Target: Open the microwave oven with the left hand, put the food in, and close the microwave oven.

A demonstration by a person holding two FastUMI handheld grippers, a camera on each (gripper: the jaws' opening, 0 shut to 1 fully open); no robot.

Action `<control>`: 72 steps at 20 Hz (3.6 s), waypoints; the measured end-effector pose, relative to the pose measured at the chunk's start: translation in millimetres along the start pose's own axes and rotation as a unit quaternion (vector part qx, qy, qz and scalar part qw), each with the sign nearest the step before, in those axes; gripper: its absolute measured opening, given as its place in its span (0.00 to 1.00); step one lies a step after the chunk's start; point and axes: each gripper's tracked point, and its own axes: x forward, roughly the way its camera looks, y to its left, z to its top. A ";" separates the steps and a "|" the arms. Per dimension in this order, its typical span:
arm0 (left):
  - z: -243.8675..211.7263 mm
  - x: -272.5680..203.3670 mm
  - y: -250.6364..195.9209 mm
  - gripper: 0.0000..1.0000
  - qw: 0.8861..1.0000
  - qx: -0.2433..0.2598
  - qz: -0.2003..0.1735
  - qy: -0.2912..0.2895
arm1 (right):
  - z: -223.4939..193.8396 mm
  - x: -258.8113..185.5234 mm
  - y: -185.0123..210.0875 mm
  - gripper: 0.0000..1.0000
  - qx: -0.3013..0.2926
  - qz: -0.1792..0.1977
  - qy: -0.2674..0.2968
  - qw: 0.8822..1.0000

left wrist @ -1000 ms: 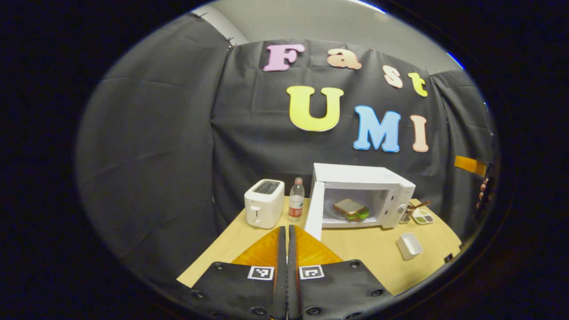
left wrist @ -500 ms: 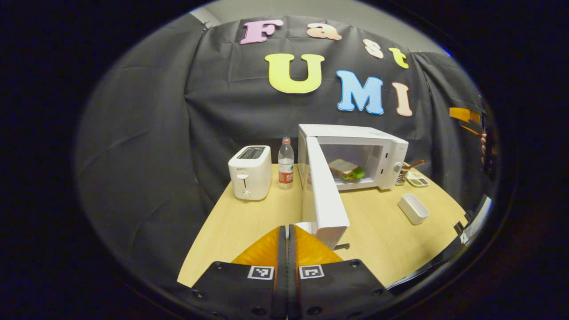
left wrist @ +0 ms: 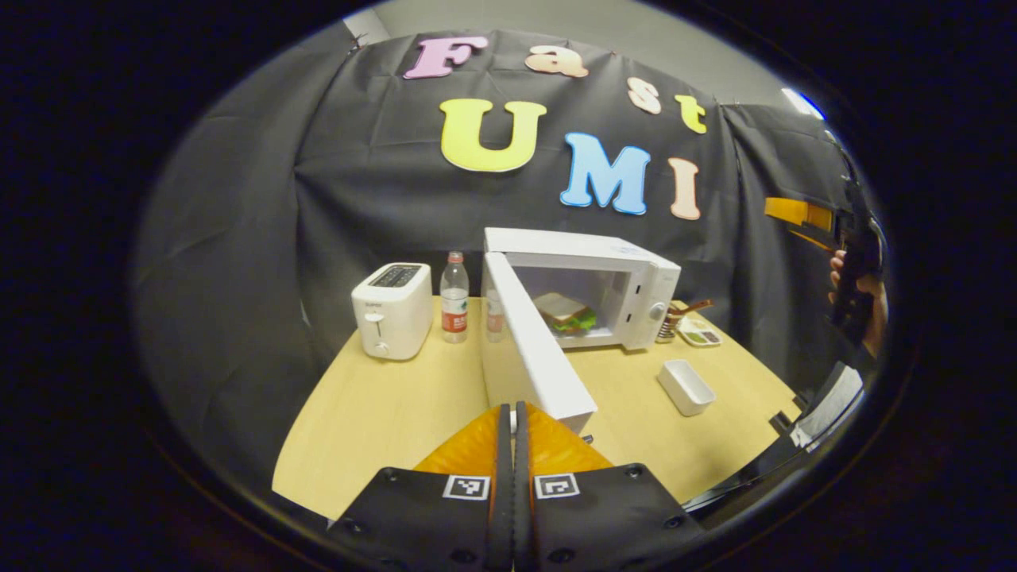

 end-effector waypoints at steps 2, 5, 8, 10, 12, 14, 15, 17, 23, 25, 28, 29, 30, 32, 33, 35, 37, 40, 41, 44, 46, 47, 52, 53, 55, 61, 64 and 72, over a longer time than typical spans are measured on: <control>1.8 10.2 -25.9 0.06 1.000 0.006 -0.014 0.004 | 0.3 4.7 -6.1 0.97 0.001 0.007 -0.001 1.000; 2.7 25.9 -67.1 0.06 0.999 0.014 -0.037 0.013 | -1.2 15.8 -20.7 0.97 0.001 0.015 0.001 1.000; 11.3 48.0 -102.8 0.07 0.998 0.020 -0.055 0.018 | 1.8 24.7 -36.6 0.97 -0.002 0.022 0.000 1.000; 16.8 65.5 -123.6 0.07 0.998 0.024 -0.061 0.020 | 1.1 32.8 -41.4 0.97 -0.001 0.033 0.000 0.999; 22.1 81.6 -140.6 0.07 0.997 0.026 -0.066 0.020 | -2.4 40.3 -53.2 0.97 -0.004 0.036 0.004 0.999; 28.2 97.8 -155.3 0.07 0.997 0.029 -0.064 0.018 | -4.4 47.0 -62.6 0.97 -0.005 0.040 0.008 0.999; 29.4 107.4 -161.9 0.07 0.997 0.031 -0.062 0.019 | -6.0 52.0 -66.6 0.97 -0.005 0.042 0.009 0.999; 34.2 124.4 -178.0 0.07 0.997 0.026 -0.066 0.020 | -9.6 60.2 -76.0 0.97 -0.006 0.044 0.013 0.999; 48.9 173.4 -213.2 0.07 0.997 0.033 -0.073 0.018 | -18.7 76.8 -102.4 0.97 -0.001 0.048 0.027 0.998; 58.8 190.0 -222.4 0.07 0.996 0.039 -0.074 0.012 | -22.2 79.5 -111.6 0.97 0.000 0.046 0.030 0.999; 68.2 213.2 -238.3 0.07 0.995 0.050 -0.085 0.010 | -27.7 81.7 -122.6 0.97 0.003 0.043 0.039 0.998; 69.3 219.6 -243.3 0.07 0.995 0.052 -0.090 0.011 | -30.0 82.3 -127.0 0.97 0.003 0.041 0.041 0.998; 71.6 225.9 -247.7 0.07 0.994 0.052 -0.094 0.013 | -30.5 83.0 -129.8 0.97 0.004 0.040 0.042 0.998; 73.5 236.7 -250.2 0.07 0.994 0.054 -0.096 0.014 | -33.7 83.5 -133.7 0.97 0.002 0.036 0.045 0.998; 75.9 240.1 -252.3 0.09 0.994 0.056 -0.097 0.012 | -36.4 83.0 -135.4 0.97 0.003 0.035 0.047 0.998; 80.0 250.0 -254.0 0.07 0.994 0.052 -0.097 0.012 | -39.3 82.2 -139.6 0.97 0.007 0.031 0.052 0.998; 84.2 257.9 -253.2 0.05 0.995 0.046 -0.090 0.011 | -40.7 83.3 -143.6 0.97 0.010 0.025 0.054 0.998; 88.0 269.3 -251.6 0.07 0.996 0.042 -0.073 0.006 | -42.8 85.5 -148.5 0.97 0.014 0.020 0.055 0.998; 89.5 273.7 -253.2 0.07 0.997 0.041 -0.070 0.005 | -44.1 86.5 -149.4 0.97 0.015 0.019 0.055 0.998; 94.0 283.0 -255.1 0.07 0.997 0.027 -0.067 0.006 | -46.1 91.5 -151.2 0.97 0.021 0.016 0.057 0.998; 97.3 290.7 -255.4 0.07 0.997 0.017 -0.069 0.008 | -48.3 93.7 -152.9 0.97 0.024 0.015 0.058 0.998; 98.9 295.4 -255.6 0.07 0.997 0.015 -0.069 0.008 | -49.3 95.4 -154.1 0.97 0.027 0.014 0.059 0.998; 109.1 317.2 -256.9 0.07 0.998 0.017 -0.061 0.008 | -49.0 102.8 -159.3 0.97 0.031 0.015 0.057 0.998; 109.9 320.9 -257.1 0.07 0.998 0.015 -0.060 0.007 | -50.7 104.4 -159.8 0.97 0.027 0.016 0.059 0.998; 113.3 329.2 -257.2 0.07 0.998 0.013 -0.058 0.007 | -51.5 106.6 -162.1 0.97 0.023 0.017 0.061 0.998; 119.8 346.6 -264.0 0.10 0.998 0.007 -0.063 0.012 | -55.6 108.7 -160.3 0.97 0.021 0.020 0.067 0.997; 122.6 348.0 -262.2 0.06 0.998 0.028 -0.055 0.005 | -56.4 109.3 -161.4 0.97 0.025 0.018 0.070 0.997; 122.7 350.7 -261.6 0.06 0.999 0.010 -0.054 0.002 | -53.7 107.4 -152.3 0.97 0.017 0.028 0.069 0.997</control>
